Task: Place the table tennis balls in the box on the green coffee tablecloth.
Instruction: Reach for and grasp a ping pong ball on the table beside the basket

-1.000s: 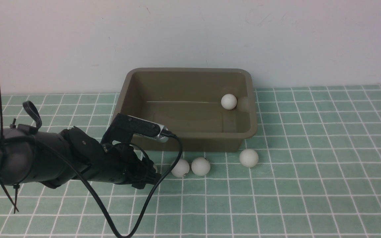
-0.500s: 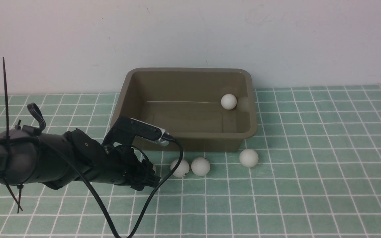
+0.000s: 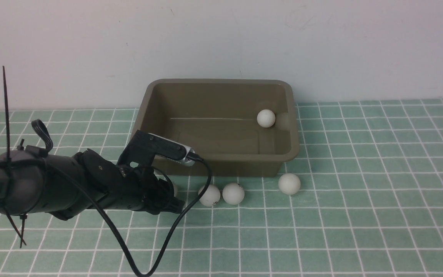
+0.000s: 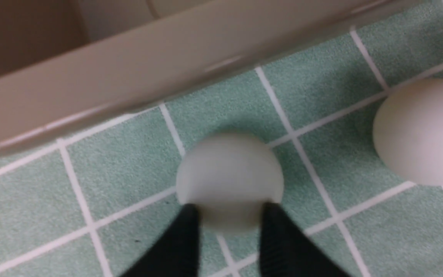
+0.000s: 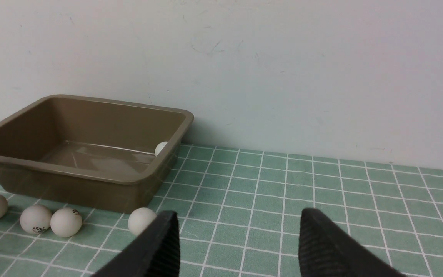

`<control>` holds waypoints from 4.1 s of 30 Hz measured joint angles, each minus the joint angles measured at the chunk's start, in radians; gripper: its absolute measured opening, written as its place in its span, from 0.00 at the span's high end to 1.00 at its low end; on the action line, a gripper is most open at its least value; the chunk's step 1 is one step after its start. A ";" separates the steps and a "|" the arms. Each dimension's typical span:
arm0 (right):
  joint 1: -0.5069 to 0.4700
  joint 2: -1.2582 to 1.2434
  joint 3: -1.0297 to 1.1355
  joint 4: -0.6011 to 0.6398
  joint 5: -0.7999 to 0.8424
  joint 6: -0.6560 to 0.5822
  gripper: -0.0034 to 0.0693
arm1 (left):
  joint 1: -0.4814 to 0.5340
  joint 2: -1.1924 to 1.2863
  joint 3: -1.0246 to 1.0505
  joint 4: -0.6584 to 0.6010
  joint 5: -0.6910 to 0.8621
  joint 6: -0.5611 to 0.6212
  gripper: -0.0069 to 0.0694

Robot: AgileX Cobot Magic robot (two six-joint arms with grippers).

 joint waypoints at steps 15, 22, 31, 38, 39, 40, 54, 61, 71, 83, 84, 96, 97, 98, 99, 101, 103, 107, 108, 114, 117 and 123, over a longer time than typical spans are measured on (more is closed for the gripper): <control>0.000 0.000 0.000 0.001 0.000 0.000 0.42 | 0.000 0.000 0.000 0.000 0.016 0.009 0.91; 0.000 0.000 0.000 0.002 0.000 0.000 0.42 | 0.000 -0.040 0.000 0.001 0.257 0.002 0.91; 0.000 0.000 0.000 0.001 0.000 0.000 0.42 | 0.000 -0.294 0.000 0.016 0.419 -0.028 0.91; 0.000 0.000 0.000 0.001 0.000 0.000 0.42 | 0.041 -0.383 0.001 0.161 0.460 -0.204 0.90; 0.000 0.000 0.000 0.001 0.000 0.000 0.42 | 0.057 -0.383 0.001 0.214 0.467 -0.238 0.89; 0.000 0.000 0.000 0.001 0.000 0.000 0.42 | 0.083 -0.383 0.002 0.290 0.469 -0.281 0.86; 0.000 0.000 0.000 -0.001 0.000 0.000 0.42 | 0.188 -0.357 0.002 0.307 0.439 -0.363 0.18; 0.000 0.000 0.000 -0.003 0.000 -0.001 0.42 | 0.187 -0.335 0.002 0.240 0.430 -0.325 0.10; 0.000 0.000 0.000 -0.007 -0.001 -0.022 0.42 | 0.133 -0.326 0.106 -0.037 0.282 -0.047 0.18; 0.000 0.000 0.000 -0.023 -0.003 -0.024 0.42 | -0.064 -0.262 0.192 -0.640 -0.048 0.668 0.27; 0.000 0.000 0.000 -0.023 -0.005 -0.024 0.42 | -0.066 -0.239 0.187 -0.664 -0.062 0.693 0.27; 0.000 0.000 0.000 -0.025 -0.008 -0.028 0.42 | -0.068 -0.136 0.094 -0.708 -0.085 0.707 0.27; 0.000 0.000 0.000 -0.025 -0.008 -0.028 0.42 | -0.068 -0.135 0.091 -0.708 -0.083 0.707 0.27; 0.000 0.000 0.000 -0.025 -0.008 -0.028 0.42 | -0.068 -0.134 0.089 -0.713 -0.082 0.706 0.27; 0.000 0.000 0.000 -0.025 -0.008 -0.028 0.42 | -0.068 -0.133 0.087 -0.719 -0.082 0.702 0.27; 0.000 0.000 0.000 -0.025 -0.008 -0.028 0.42 | -0.068 -0.124 0.080 -0.738 -0.084 0.696 0.27; 0.000 0.000 0.000 -0.025 -0.008 -0.028 0.42 | -0.068 -0.111 0.065 -0.767 -0.086 0.689 0.27; 0.000 0.000 0.000 -0.025 -0.008 -0.029 0.42 | -0.068 -0.075 0.033 -0.819 -0.089 0.681 0.27; 0.000 0.000 0.000 -0.025 -0.008 -0.029 0.42 | -0.068 -0.066 0.030 -0.827 -0.089 0.681 0.27; 0.000 0.000 0.000 -0.025 -0.008 -0.029 0.42 | -0.068 -0.041 0.023 -0.839 -0.112 0.681 0.27; 0.000 0.000 0.000 -0.024 -0.008 -0.029 0.42 | -0.068 -0.035 0.023 -0.839 -0.132 0.681 0.27; 0.000 0.000 0.000 -0.025 -0.008 -0.031 0.42 | -0.068 -0.014 0.020 -0.839 -0.172 0.691 0.27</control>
